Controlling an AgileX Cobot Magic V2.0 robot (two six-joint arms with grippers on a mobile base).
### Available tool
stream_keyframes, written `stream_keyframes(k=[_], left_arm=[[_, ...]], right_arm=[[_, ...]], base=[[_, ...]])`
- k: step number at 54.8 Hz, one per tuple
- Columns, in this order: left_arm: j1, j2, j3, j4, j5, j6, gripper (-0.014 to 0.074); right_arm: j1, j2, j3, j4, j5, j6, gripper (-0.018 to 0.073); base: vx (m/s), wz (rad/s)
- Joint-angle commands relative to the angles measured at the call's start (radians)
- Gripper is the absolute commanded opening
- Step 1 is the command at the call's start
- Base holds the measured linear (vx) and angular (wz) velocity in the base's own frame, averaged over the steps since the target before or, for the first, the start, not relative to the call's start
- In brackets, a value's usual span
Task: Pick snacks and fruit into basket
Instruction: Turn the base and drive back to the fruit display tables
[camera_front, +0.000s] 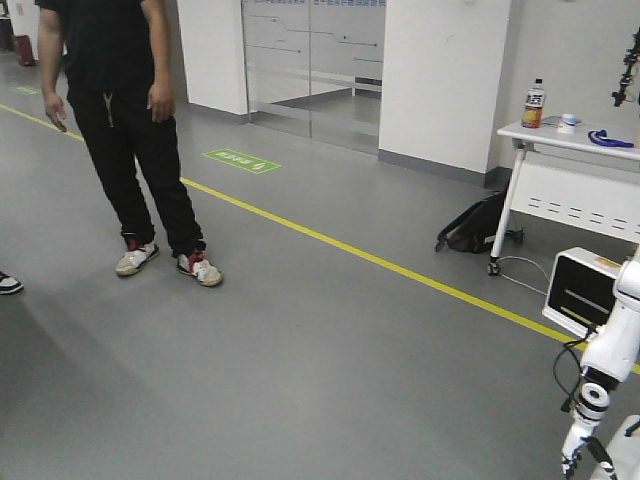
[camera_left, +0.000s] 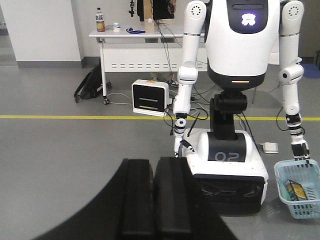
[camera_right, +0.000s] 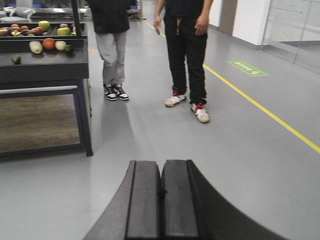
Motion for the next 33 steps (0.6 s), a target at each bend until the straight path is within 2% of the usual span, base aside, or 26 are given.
stream_keyframes(k=[1, 33], left_arm=[[0.000, 0.014, -0.027, 0.011, -0.078, 0.001, -0.0008], [0.000, 0.014, -0.027, 0.011, -0.078, 0.001, -0.0008]], right_arm=[[-0.004, 0.011, -0.029, -0.023, -0.082, -0.009, -0.0007], [-0.004, 0.011, -0.029, -0.023, -0.082, -0.009, -0.0007]], base=[[0.02, 0.30], [0.06, 0.40]])
